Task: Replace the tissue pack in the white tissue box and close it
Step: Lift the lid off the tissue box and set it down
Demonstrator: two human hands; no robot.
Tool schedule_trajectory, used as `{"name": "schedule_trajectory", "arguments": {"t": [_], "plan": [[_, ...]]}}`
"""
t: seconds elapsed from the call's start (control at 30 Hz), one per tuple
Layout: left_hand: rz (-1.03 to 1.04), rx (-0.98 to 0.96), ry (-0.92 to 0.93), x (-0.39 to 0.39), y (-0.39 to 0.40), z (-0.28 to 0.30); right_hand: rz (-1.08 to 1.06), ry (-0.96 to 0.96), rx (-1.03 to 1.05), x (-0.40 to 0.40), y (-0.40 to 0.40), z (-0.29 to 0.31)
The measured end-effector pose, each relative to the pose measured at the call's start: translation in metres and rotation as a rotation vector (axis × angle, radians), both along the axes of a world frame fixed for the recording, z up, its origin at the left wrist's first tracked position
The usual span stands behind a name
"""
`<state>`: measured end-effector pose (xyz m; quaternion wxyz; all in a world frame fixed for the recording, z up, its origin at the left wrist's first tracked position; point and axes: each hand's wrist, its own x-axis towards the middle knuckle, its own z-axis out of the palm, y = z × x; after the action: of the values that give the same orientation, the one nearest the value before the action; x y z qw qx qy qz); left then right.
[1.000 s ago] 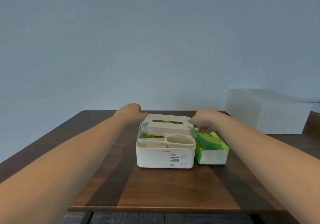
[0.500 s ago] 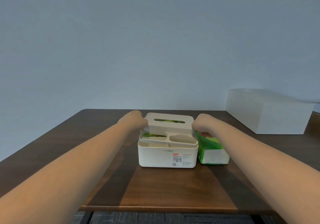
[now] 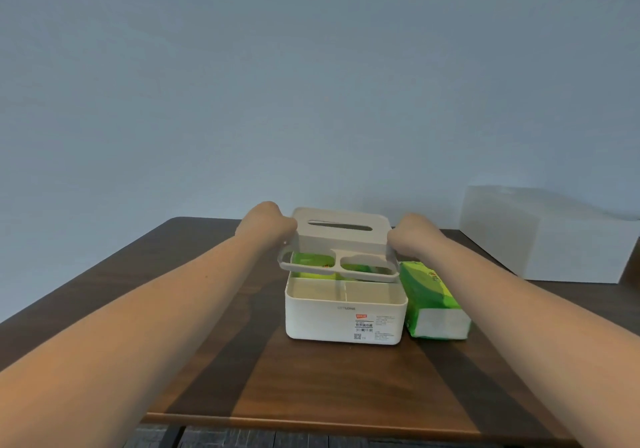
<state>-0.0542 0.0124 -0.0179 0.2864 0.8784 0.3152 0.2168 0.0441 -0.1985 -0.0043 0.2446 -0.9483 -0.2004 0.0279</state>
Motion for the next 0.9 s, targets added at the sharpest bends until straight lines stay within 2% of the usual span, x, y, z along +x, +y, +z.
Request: {"name": "schedule_trajectory", "arguments": {"t": [0.17, 0.37, 0.63, 0.9], "plan": [[0.078, 0.019, -0.037, -0.027, 0.033, 0.016, 0.063, -0.037, 0.028, -0.014, 0.037, 0.015], [0.187, -0.005, 0.030, -0.063, 0.081, 0.005, 0.176, -0.058, -0.014, -0.037, 0.096, 0.016], [0.310, -0.012, 0.157, -0.098, 0.135, -0.037, 0.295, -0.025, -0.206, -0.067, 0.169, -0.003], [0.385, -0.013, 0.201, -0.113, 0.173, -0.069, 0.410, 0.008, -0.408, -0.075, 0.220, -0.037]]}}
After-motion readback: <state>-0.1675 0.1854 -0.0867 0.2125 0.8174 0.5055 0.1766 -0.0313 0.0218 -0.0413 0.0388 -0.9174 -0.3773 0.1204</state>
